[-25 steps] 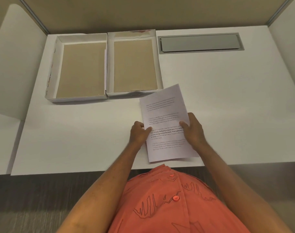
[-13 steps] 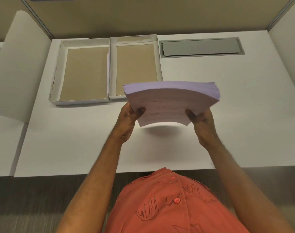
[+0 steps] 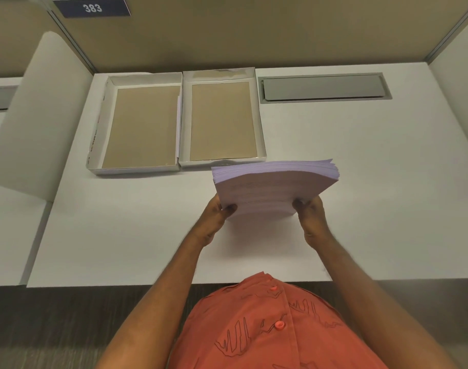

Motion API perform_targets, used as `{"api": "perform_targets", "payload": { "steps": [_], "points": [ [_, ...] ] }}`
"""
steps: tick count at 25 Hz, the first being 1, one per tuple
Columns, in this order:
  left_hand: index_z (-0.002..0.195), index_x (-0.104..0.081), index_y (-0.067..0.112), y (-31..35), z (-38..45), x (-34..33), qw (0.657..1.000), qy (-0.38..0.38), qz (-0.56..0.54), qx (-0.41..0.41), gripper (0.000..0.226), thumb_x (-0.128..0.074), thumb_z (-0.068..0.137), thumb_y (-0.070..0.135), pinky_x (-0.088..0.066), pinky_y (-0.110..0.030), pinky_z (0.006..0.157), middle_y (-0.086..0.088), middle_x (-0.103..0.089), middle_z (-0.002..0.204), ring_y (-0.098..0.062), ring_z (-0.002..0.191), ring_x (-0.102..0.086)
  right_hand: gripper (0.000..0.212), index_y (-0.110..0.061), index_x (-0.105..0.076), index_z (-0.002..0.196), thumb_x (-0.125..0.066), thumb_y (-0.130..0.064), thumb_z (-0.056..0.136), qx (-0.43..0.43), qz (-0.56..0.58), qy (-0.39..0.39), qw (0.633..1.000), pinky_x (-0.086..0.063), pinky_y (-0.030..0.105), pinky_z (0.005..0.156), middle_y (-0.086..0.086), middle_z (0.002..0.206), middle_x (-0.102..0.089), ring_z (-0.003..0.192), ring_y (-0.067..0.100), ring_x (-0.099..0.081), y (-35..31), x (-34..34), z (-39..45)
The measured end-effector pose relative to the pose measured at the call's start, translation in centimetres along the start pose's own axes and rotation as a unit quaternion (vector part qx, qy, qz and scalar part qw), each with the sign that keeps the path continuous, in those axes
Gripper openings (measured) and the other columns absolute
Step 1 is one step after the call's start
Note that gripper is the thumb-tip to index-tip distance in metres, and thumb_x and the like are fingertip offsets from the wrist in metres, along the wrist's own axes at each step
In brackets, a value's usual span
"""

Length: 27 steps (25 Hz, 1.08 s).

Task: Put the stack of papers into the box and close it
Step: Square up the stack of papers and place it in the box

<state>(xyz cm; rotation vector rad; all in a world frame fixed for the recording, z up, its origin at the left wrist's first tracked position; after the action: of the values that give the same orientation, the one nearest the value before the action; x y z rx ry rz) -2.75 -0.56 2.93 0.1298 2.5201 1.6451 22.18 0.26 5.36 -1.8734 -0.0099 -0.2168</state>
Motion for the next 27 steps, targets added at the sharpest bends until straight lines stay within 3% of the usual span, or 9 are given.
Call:
{"api": "perform_targets", "payload": {
  "steps": [2,5,9,11,14,17,20,24,27],
  "points": [
    [0.136,-0.058,0.02,-1.2,0.5,0.2,0.999,0.0,0.047,0.023,0.039,-0.053,0.103,0.001,-0.048,-0.037,0.108,-0.006,-0.065,0.136,-0.026,0.133,-0.056,0.039,-0.015,-0.058,0.116,-0.047,0.013,0.091,-0.018,-0.019,-0.003,1.0,-0.05,0.019,0.074,-0.006,0.099,-0.065,0.092,0.007,-0.063,0.8,-0.4,0.5],
    [0.135,-0.059,0.021,-1.8,1.4,0.5,0.994,-0.003,0.103,0.038,0.041,-0.047,0.104,-0.002,-0.046,-0.034,0.107,-0.005,-0.064,0.134,-0.027,0.132,-0.056,0.039,-0.009,-0.058,0.126,-0.05,0.008,0.093,-0.037,-0.063,-0.019,0.997,-0.048,0.024,0.076,-0.001,0.107,-0.067,0.105,0.024,-0.061,2.2,-0.6,1.8],
    [0.141,-0.059,0.014,-1.9,2.6,1.0,0.991,0.009,0.127,0.049,0.04,-0.049,0.104,0.002,-0.048,-0.035,0.108,-0.003,-0.064,0.137,-0.026,0.132,-0.057,0.041,-0.019,-0.057,0.13,-0.05,0.006,0.099,-0.016,-0.103,-0.062,0.993,-0.05,0.01,0.082,-0.006,0.119,-0.068,0.115,0.018,-0.062,2.0,-0.3,3.0],
    [0.142,-0.059,0.016,-1.2,3.3,1.9,0.991,0.03,0.124,0.044,0.04,-0.052,0.104,0.006,-0.047,-0.041,0.113,-0.003,-0.065,0.139,-0.024,0.132,-0.057,0.044,-0.023,-0.057,0.135,-0.05,0.004,0.1,-0.001,-0.119,-0.076,0.99,-0.052,0.021,0.095,-0.005,0.126,-0.067,0.121,0.016,-0.061,1.1,-0.8,4.0],
    [0.14,-0.059,0.016,2.1,5.7,4.4,0.99,0.083,0.114,0.003,0.039,-0.058,0.102,0.009,-0.048,-0.038,0.111,-0.001,-0.068,0.135,-0.021,0.129,-0.061,0.047,-0.023,-0.05,0.141,-0.052,0.0,0.101,0.034,-0.128,-0.072,0.989,-0.05,0.034,0.106,-0.005,0.133,-0.063,0.124,0.014,-0.059,-2.1,-2.7,6.9],
    [0.138,-0.055,0.014,7.3,8.8,7.4,0.99,0.112,0.047,-0.071,0.041,-0.06,0.099,0.002,-0.054,-0.028,0.102,-0.003,-0.069,0.13,-0.015,0.118,-0.067,0.037,-0.02,-0.043,0.133,-0.053,-0.007,0.101,0.042,-0.096,-0.061,0.993,-0.051,0.031,0.097,-0.011,0.122,-0.061,0.113,0.003,-0.061,-7.1,-5.6,10.9],
    [0.128,-0.054,0.019,11.9,12.7,10.1,0.984,0.145,0.018,-0.099,0.032,-0.06,0.099,0.005,-0.058,-0.029,0.095,-0.004,-0.067,0.13,-0.016,0.114,-0.068,0.047,-0.021,-0.039,0.139,-0.05,-0.006,0.095,0.046,-0.069,-0.058,0.995,-0.055,0.036,0.098,0.002,0.134,-0.061,0.119,0.017,-0.063,-10.5,-8.9,16.0],
    [0.125,-0.056,0.017,12.1,19.0,12.7,0.977,0.207,0.052,0.002,0.025,-0.058,0.101,0.011,-0.056,-0.044,0.102,-0.007,-0.067,0.132,-0.026,0.116,-0.068,0.053,-0.013,-0.04,0.148,-0.046,-0.007,0.096,-0.022,-0.112,-0.02,0.993,-0.051,0.047,0.108,0.011,0.142,-0.059,0.127,0.03,-0.06,-10.2,-13.3,21.7],
    [0.135,-0.056,0.008,10.0,22.0,13.5,0.967,0.218,0.072,0.108,0.035,-0.058,0.1,0.011,-0.053,-0.041,0.104,-0.01,-0.066,0.136,-0.028,0.119,-0.065,0.05,-0.008,-0.045,0.146,-0.044,-0.003,0.097,-0.082,-0.137,-0.02,0.987,-0.05,0.037,0.105,0.013,0.142,-0.06,0.128,0.031,-0.059,-8.4,-15.5,23.8]
  ]
}}
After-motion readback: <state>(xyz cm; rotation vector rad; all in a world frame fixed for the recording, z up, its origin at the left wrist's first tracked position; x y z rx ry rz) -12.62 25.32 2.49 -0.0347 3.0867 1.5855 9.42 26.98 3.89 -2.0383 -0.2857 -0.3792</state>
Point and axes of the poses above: each hand's wrist, its own z-axis towards the middle knuckle, its own x-axis out of the back of the hand, y = z × x, the point moved 1 cm from there along z, towards the middle knuckle
